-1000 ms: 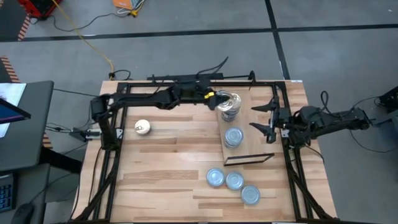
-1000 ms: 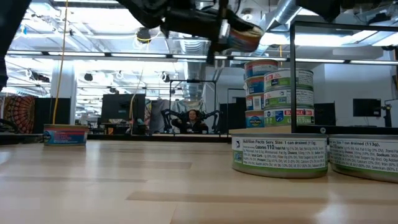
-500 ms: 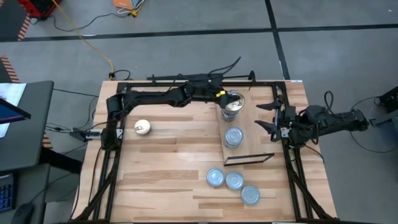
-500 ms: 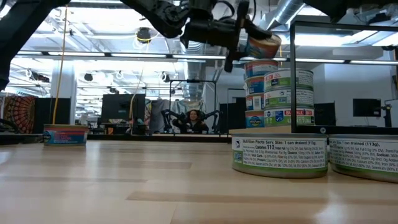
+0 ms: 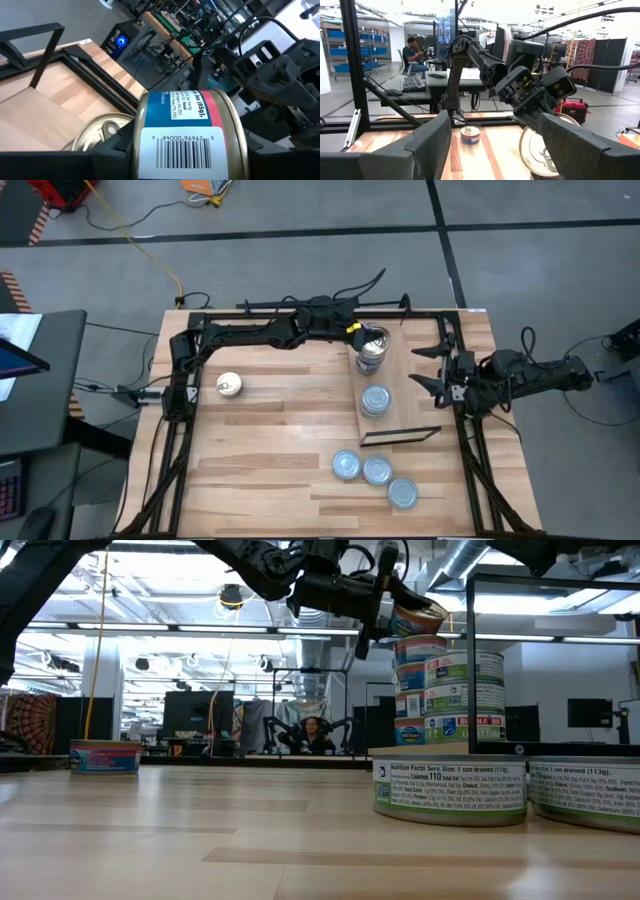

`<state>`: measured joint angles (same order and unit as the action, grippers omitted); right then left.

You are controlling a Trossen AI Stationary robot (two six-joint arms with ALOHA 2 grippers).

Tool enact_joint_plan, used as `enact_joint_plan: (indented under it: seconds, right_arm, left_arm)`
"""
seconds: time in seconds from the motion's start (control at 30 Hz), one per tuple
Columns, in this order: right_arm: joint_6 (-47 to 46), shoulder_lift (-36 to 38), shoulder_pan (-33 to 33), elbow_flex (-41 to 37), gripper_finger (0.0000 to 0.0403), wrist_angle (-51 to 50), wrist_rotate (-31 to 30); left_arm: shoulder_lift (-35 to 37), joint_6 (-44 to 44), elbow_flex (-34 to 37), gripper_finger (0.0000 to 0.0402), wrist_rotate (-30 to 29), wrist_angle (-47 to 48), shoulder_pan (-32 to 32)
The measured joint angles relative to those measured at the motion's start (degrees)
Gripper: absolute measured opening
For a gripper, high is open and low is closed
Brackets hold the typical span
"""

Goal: Stack canned seafood by type on shelf
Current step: Stack the blue-pink tuna can on top of the other blue-pink tuna can on the shelf

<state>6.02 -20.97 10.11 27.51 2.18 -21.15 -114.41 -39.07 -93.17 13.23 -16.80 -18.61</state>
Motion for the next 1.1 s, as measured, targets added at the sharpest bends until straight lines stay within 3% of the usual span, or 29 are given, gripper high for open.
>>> enact_joint_plan:
  seconds: [0.2,0.63,0.97,1.1]
  right_arm:
    - [-0.15,0.00,0.00,0.00,0.0326,0.01,0.04]
    - [-0.42,-0.01,0.00,0.00,0.0326,-0.61,0.16]
    - [-0.60,0.00,0.00,0.00,0.0326,-0.44,0.17]
    - [-0.59,0.00,0.00,0.00,0.0326,-0.44,0.15]
  left_arm:
    - [-0.09,2.17,0.04,0.0198,-0.37,-1.48,0.13]
    - [-0.09,4.28,0.11,0.0320,-2.52,-1.42,-0.02]
    - [0.07,7.30,0.00,0.0331,0.31,3.32,-0.13]
    - [0.07,10.95,-3.18,0.0331,0.29,9.90,-0.08]
